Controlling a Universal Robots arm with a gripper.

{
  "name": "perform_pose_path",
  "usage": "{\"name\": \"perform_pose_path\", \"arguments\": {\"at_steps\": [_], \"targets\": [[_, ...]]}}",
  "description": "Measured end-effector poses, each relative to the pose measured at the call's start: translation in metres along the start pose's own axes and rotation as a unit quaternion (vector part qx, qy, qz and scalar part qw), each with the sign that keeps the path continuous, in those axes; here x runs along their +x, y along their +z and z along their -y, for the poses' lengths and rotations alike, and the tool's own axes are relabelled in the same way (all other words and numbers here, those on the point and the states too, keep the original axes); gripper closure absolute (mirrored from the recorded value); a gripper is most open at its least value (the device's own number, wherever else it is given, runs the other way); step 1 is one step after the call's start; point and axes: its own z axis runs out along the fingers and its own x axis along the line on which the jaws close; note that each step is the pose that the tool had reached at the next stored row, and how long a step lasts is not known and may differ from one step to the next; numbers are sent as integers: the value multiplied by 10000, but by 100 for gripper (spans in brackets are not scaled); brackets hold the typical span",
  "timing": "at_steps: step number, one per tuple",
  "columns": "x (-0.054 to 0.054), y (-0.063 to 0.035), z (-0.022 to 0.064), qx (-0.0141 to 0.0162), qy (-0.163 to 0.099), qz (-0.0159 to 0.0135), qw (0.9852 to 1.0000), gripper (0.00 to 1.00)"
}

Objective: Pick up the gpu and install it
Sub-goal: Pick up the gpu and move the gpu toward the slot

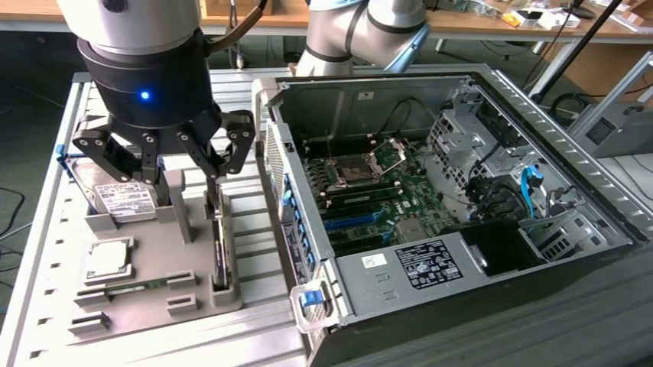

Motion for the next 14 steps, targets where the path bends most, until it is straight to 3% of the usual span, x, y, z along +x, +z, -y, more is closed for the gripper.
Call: {"name": "perform_pose_path", "arguments": {"at_steps": [14], "targets": [[1,56,2,-1,0,0,10000,46]]}}
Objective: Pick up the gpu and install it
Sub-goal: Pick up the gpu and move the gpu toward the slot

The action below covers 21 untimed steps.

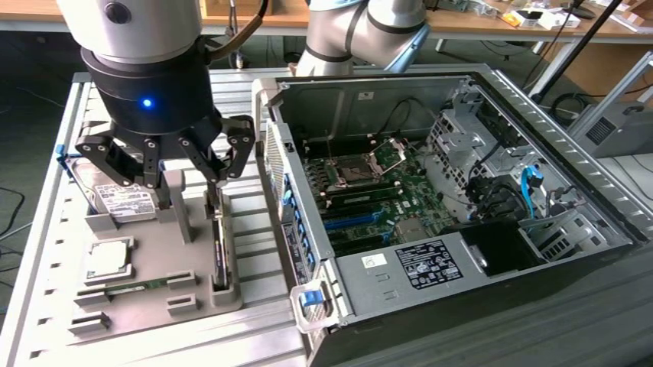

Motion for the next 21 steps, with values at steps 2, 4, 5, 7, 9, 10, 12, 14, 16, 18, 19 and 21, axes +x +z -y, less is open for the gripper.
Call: {"name": "perform_pose_path", "arguments": {"at_steps": [2,4,5,7,9,10,12,14,16,18,19,21], "targets": [[0,5,0,1,0,-1,10000,46],[0,10,1,0,0,0,10000,46],[0,14,1,0,0,0,10000,46],[0,19,1,0,0,0,10000,46],[1,25,1,0,0,0,10000,46],[0,28,1,0,0,0,10000,46],[1,34,1,0,0,0,10000,46],[1,40,1,0,0,0,10000,46],[1,46,1,0,0,0,10000,46],[1,51,1,0,0,0,10000,46],[1,54,1,0,0,0,10000,46],[1,59,1,0,0,0,10000,46]]}}
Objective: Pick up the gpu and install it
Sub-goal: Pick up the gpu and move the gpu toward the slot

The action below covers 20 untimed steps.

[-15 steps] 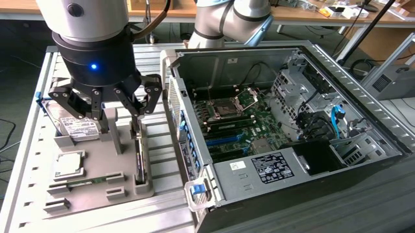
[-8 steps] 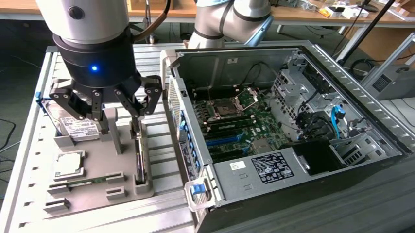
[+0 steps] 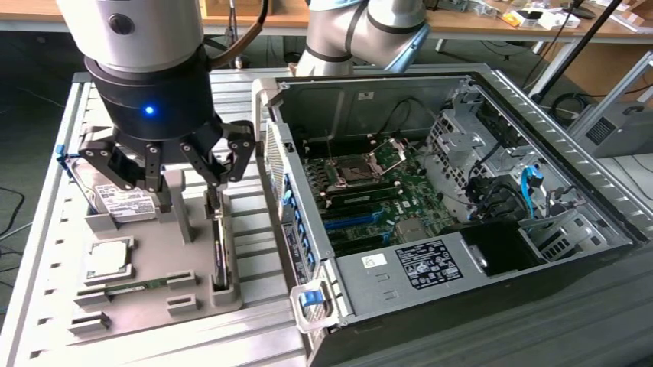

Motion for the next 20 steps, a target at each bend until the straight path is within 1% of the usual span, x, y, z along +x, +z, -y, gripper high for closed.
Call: {"name": "perform_pose_path", "arguments": {"at_steps": [20], "targets": [[1,67,0,0,0,0,10000,46]]}}
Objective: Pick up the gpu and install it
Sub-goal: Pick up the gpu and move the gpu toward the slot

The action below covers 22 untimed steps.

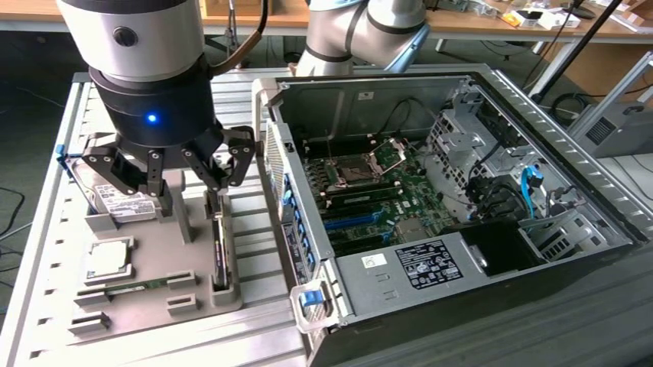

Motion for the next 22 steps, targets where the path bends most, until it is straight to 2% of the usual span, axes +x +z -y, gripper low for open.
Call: {"name": "perform_pose_path", "arguments": {"at_steps": [22], "targets": [[0,65,0,0,0,0,10000,46]]}}
